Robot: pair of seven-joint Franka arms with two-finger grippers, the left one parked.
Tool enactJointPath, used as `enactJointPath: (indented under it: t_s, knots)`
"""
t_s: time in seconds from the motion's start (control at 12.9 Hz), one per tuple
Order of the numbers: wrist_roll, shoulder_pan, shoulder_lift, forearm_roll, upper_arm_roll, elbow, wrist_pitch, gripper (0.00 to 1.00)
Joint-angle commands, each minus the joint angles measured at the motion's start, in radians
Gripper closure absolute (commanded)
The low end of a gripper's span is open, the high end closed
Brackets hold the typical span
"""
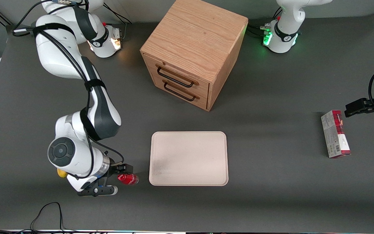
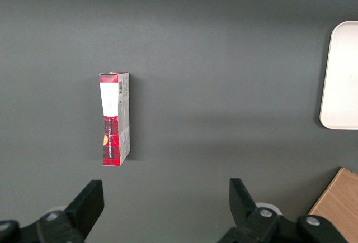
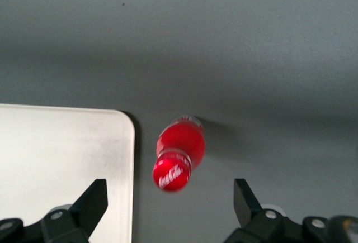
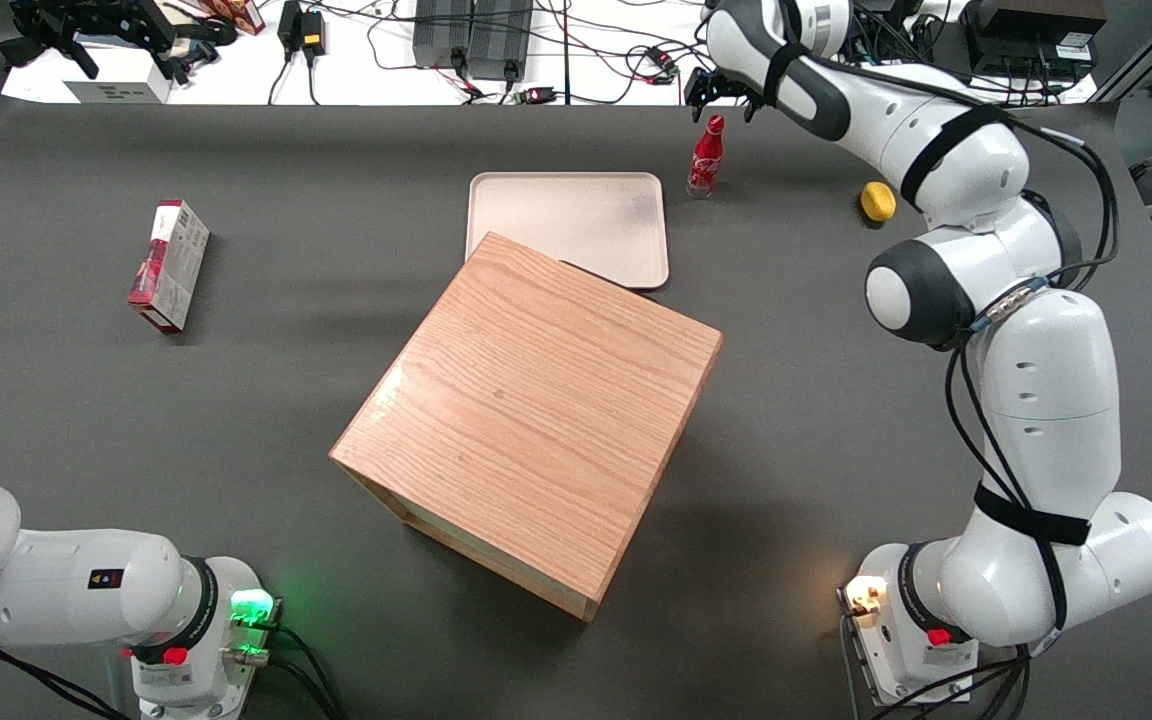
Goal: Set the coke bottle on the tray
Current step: 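Move the open right gripper down over the red Coca-Cola bottle, then close the right gripper on the bottle's cap end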
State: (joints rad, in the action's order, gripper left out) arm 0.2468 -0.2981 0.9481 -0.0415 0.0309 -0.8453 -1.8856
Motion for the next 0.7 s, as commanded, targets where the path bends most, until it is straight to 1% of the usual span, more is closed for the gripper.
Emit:
enactJointPath:
  t_s: [0.0, 0.23, 0.39, 0.47, 0.54, 0.62]
  knots:
    - [0.035, -0.004, 0.040, 0.020, 0.003, 0.052, -0.023, 0.00]
    - [0.036, -0.004, 0.047, 0.020, 0.003, 0.051, -0.023, 0.00]
    - [0.036, -0.004, 0.050, 0.020, 0.003, 0.052, -0.024, 0.04]
    - [0.036, -0.004, 0.051, 0.020, 0.003, 0.052, -0.027, 0.08]
    - [0.037, -0.004, 0.052, 0.020, 0.003, 0.051, -0.032, 0.17]
    - [0.045, -0.004, 0.054, 0.019, 0.003, 0.051, -0.032, 0.34]
